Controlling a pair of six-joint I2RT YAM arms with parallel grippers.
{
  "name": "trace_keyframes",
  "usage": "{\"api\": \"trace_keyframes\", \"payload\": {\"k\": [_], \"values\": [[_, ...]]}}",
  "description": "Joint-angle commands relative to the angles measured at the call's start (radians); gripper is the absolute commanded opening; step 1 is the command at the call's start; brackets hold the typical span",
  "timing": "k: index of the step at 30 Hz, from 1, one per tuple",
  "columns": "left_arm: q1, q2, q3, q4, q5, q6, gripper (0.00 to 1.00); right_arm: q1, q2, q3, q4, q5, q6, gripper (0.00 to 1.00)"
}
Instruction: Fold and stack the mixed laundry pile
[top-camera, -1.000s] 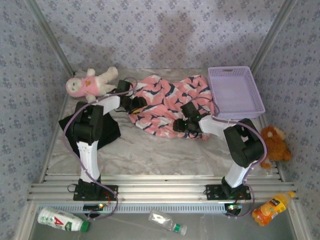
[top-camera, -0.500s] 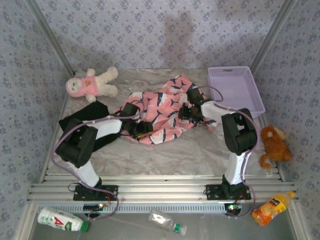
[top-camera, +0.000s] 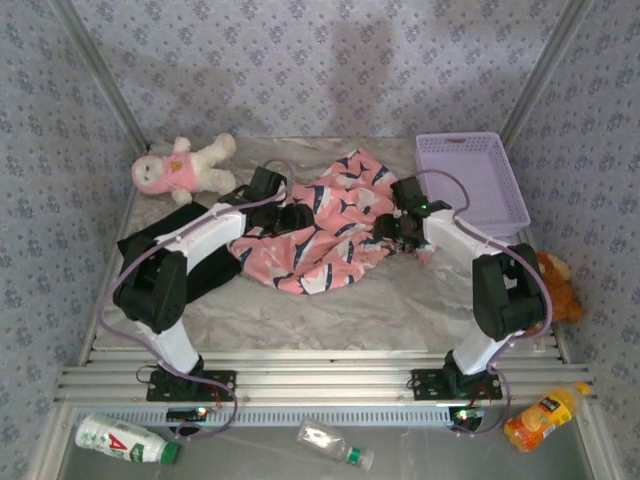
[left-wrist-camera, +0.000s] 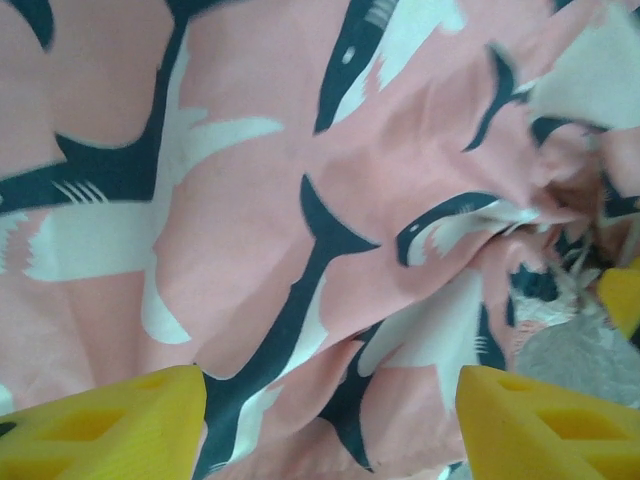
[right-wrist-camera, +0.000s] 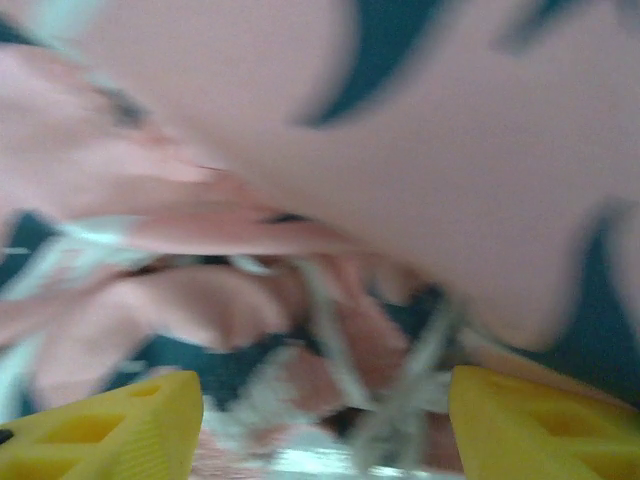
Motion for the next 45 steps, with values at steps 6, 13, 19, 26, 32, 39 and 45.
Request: {"api": "trace_keyframes", "payload": {"k": [6, 13, 19, 26, 32, 39, 45], "values": [[-0.055, 0.087, -0.127, -0.008, -0.019, -0.037, 0.68, -0.064, 0.020, -0.063, 0.012, -0.003, 0.030, 0.76], [-0.065, 0.051, -0.250, 0.006, -0.011, -0.062, 0.66, -0.022, 0.269, 0.196, 0.049, -0.128, 0.016, 0.71], [-0.077, -0.052, -0.361, 0.055, -0.015, -0.117, 0.67, 0.084, 0.513, 0.508, -0.040, -0.196, 0.019, 0.69], [-0.099, 0.063, -0.253, 0.153, 0.025, -0.148, 0.67, 0.039, 0.621, 0.719, -0.084, -0.184, 0.016, 0.70], [-0.098, 0.176, -0.061, 0.196, 0.053, -0.181, 0.68, 0.015, 0.360, 0.483, -0.021, -0.107, 0.007, 0.76], [-0.052, 0.014, -0.033, 0.042, -0.011, -0.094, 0.75, 0.044, 0.081, 0.122, 0.066, -0.115, 0.048, 0.82], [0.114, -0.159, -0.175, -0.061, -0.071, -0.018, 0.78, 0.114, 0.005, -0.089, 0.127, -0.088, 0.131, 0.82]]}}
